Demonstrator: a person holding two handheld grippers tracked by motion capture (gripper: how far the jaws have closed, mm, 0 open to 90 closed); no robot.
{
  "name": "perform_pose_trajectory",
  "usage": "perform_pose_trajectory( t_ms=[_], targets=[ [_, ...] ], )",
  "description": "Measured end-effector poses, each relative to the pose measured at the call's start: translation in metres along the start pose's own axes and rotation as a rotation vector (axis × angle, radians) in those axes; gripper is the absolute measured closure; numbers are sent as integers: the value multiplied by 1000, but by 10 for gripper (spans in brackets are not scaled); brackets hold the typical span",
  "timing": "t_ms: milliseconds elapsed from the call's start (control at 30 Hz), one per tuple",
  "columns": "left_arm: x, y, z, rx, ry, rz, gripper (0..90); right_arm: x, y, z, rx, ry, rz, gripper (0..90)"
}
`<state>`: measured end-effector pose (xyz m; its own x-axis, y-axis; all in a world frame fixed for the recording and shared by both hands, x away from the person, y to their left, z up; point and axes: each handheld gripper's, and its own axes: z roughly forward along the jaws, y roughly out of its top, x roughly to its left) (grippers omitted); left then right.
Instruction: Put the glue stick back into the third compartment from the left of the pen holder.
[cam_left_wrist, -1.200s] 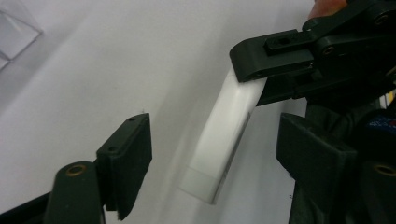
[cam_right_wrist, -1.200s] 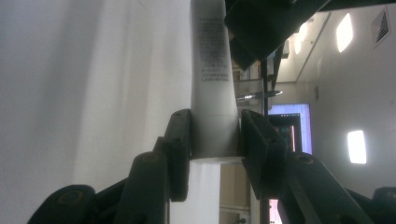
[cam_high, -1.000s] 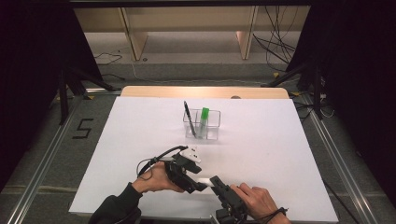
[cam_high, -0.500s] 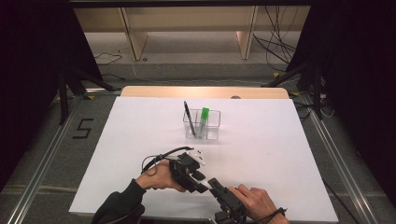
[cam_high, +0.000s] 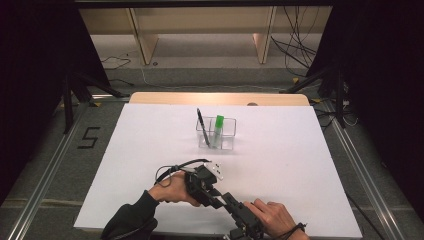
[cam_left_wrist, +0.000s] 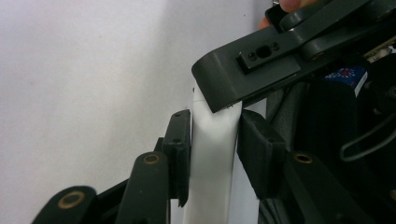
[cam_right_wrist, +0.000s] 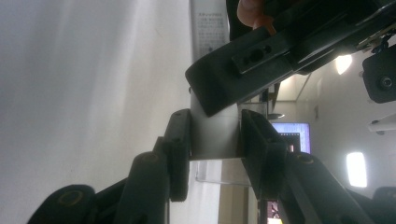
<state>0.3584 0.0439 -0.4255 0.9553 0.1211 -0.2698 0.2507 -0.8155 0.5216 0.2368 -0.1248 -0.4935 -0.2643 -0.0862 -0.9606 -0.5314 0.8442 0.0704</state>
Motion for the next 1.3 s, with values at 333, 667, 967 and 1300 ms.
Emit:
perform_pose_trajectory(
  t_ms=[333, 667, 967, 1300],
  targets=[
    [0, -2, 3, 5, -36, -24, 681, 3, -1, -3, -23, 1, -11, 643],
    [9, -12, -9, -45, 14, -83, 685, -3, -21, -13, 59, -2, 154, 492],
    [25, -27, -29, -158, 105, -177, 684, -4, -29, -18, 103, 1, 211, 470],
    [35, -33, -44, -384, 286, -294, 684, -7, -37, -22, 138, 6, 334, 460]
  ],
)
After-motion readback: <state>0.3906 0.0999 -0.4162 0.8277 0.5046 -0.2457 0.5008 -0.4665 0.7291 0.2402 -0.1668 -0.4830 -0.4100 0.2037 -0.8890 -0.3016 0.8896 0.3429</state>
